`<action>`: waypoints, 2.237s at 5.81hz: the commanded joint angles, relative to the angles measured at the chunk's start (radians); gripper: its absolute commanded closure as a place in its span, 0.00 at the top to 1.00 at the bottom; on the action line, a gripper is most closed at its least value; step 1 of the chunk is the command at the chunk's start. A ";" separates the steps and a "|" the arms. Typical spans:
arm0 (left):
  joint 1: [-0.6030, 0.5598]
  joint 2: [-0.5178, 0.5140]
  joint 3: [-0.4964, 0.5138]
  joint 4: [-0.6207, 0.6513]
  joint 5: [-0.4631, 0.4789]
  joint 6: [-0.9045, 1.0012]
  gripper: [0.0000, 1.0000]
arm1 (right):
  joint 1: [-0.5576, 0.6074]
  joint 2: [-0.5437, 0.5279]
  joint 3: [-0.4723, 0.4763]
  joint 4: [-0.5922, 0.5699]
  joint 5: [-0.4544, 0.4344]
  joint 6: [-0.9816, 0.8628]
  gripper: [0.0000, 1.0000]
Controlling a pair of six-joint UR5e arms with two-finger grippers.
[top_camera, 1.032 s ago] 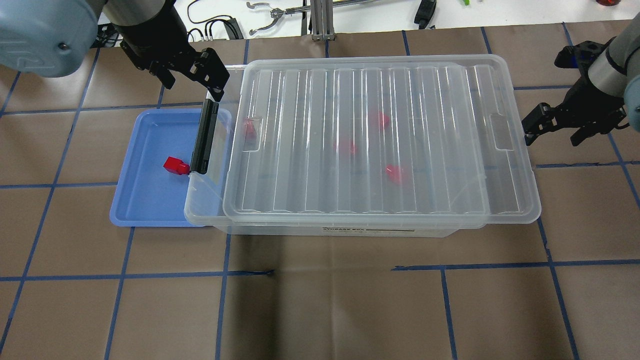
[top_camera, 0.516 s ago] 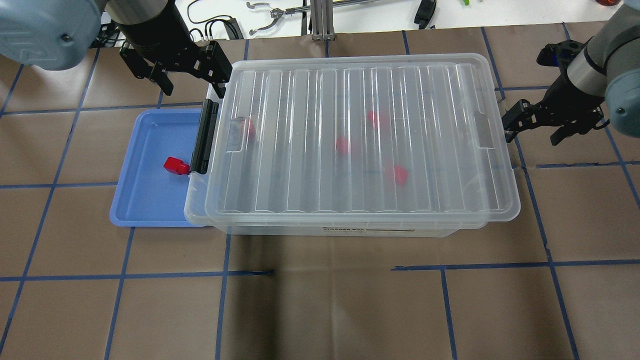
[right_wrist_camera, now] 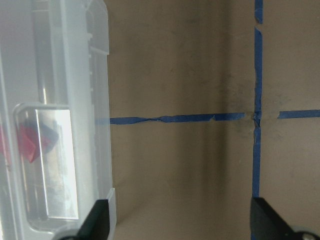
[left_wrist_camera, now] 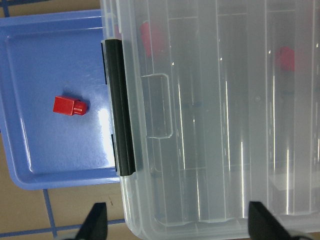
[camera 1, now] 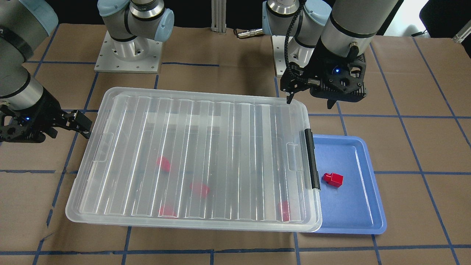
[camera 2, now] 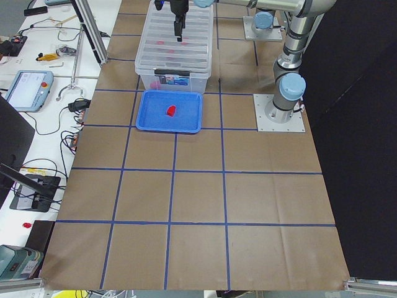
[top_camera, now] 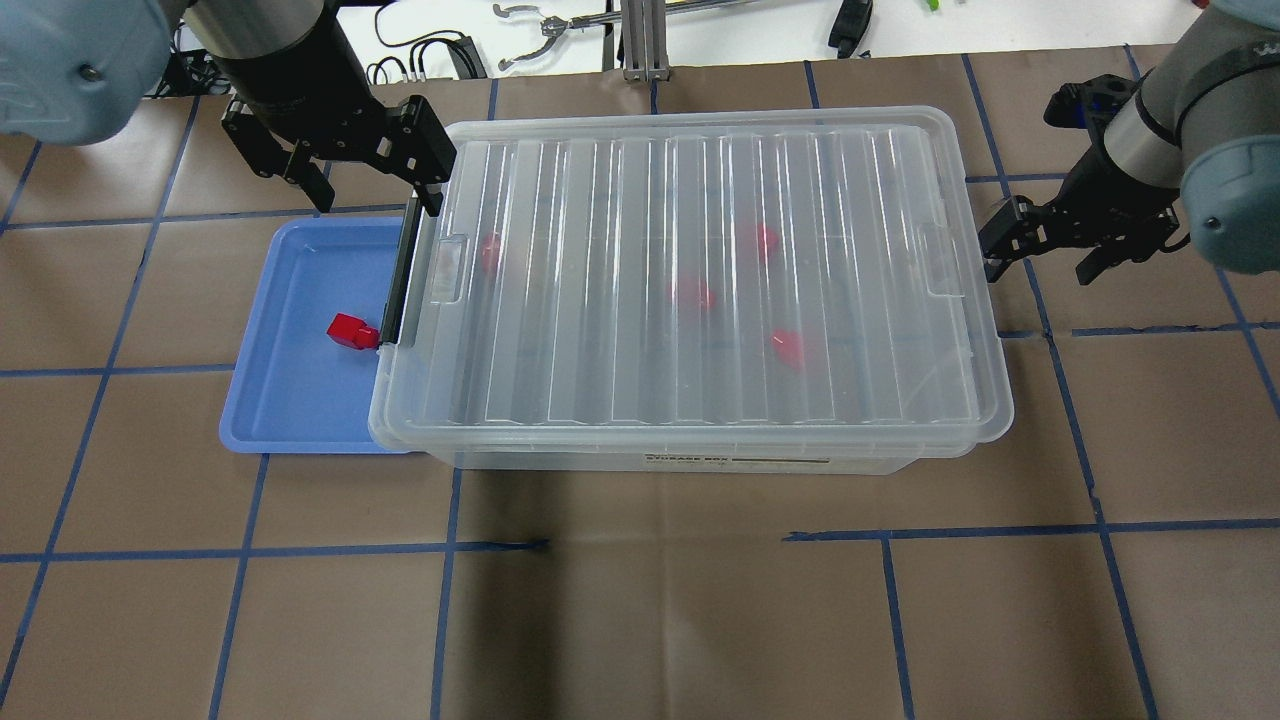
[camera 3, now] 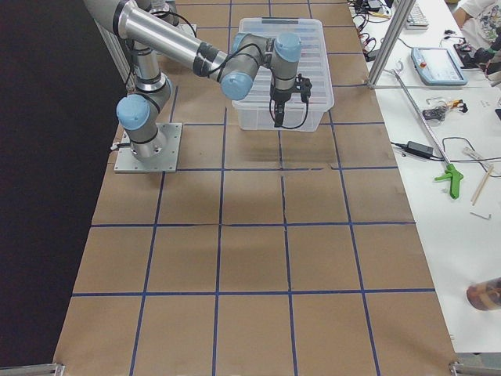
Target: Place red block in blue tray from box
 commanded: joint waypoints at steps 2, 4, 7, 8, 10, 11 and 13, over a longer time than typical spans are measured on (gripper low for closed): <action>0.005 0.017 -0.011 0.003 -0.002 0.009 0.99 | 0.046 -0.041 -0.177 0.140 -0.004 0.039 1.00; 0.005 0.022 -0.028 0.011 -0.002 0.011 0.99 | 0.194 -0.038 -0.312 0.275 -0.012 0.229 1.00; 0.005 0.019 -0.028 0.017 -0.003 0.011 0.99 | 0.313 -0.034 -0.374 0.355 -0.012 0.402 1.00; 0.005 0.019 -0.028 0.017 -0.002 0.011 0.99 | 0.318 -0.032 -0.374 0.379 -0.014 0.403 1.00; 0.005 0.017 -0.028 0.017 -0.003 0.009 0.99 | 0.318 -0.032 -0.376 0.413 -0.018 0.403 1.00; 0.005 0.017 -0.028 0.017 -0.003 0.011 0.99 | 0.318 -0.034 -0.376 0.410 -0.029 0.403 1.00; 0.005 0.016 -0.028 0.019 -0.003 0.011 0.99 | 0.318 -0.031 -0.374 0.410 -0.037 0.403 1.00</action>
